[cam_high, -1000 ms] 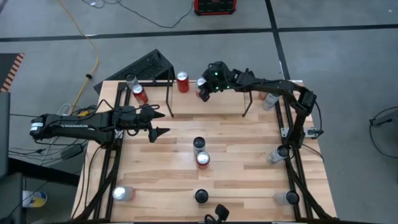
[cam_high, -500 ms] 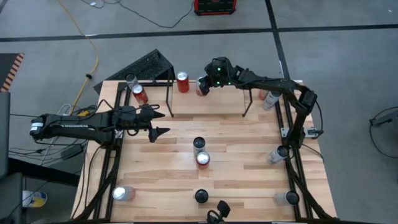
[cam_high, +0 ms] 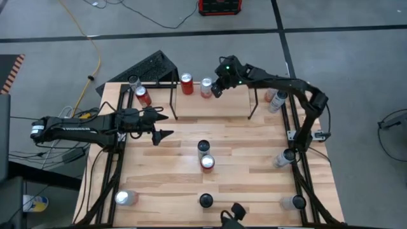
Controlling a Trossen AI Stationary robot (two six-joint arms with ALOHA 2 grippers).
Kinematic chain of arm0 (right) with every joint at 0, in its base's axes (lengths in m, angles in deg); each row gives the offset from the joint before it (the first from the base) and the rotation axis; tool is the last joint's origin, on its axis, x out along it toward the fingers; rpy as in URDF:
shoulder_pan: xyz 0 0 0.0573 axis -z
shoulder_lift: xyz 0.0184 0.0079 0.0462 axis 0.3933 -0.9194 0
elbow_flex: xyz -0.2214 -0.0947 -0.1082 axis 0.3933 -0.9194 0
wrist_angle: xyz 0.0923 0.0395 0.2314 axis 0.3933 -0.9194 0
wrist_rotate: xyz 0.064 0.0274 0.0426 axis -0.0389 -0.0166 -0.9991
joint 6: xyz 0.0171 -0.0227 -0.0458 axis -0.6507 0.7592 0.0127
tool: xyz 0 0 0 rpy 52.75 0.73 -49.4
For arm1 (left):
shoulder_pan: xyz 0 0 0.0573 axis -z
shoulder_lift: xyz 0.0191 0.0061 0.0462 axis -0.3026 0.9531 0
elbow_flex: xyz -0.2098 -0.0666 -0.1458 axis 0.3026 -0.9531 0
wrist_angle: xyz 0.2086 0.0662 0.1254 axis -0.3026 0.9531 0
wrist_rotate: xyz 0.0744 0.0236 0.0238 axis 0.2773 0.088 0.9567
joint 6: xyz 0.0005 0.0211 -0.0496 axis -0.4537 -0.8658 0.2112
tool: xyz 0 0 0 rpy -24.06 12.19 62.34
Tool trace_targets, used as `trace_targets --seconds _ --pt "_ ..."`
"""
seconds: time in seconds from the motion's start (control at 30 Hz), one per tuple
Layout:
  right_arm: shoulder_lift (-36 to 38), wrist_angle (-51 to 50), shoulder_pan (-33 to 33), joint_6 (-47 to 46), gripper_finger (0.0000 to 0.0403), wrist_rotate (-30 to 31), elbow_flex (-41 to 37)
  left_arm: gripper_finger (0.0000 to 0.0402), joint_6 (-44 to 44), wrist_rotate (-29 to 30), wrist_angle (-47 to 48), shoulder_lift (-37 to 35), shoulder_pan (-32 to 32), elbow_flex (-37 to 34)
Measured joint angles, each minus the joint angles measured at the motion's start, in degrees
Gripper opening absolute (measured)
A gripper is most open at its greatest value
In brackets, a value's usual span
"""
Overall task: Place canned beverage on shelf
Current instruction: Put the pink white soda can on the shelf
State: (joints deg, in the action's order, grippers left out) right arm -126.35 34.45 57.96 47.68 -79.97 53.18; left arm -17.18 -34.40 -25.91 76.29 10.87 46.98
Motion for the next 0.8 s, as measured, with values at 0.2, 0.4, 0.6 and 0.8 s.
trace_targets --seconds 0.2,0.4,0.6,0.8 --pt "-2.8 0.6 0.0 -0.1 0.0000 -0.1 -0.1 0.0393 0.3 0.0 0.0 0.0 0.0 0.0" --pt "-4.1 1.7 -0.5 -1.5 0.0000 -0.8 -0.1 0.0393 -0.1 0.0 0.0 0.0 0.0 0.0" --pt "-4.1 2.5 -1.6 -1.7 0.0000 -1.8 -0.1 0.0393 -0.2 0.0 0.0 0.0 0.0 0.0" --pt "-4.1 2.9 -2.9 -2.1 0.0000 -4.4 -0.1 0.0393 -0.2 0.0 0.0 0.0 0.0 0.0"
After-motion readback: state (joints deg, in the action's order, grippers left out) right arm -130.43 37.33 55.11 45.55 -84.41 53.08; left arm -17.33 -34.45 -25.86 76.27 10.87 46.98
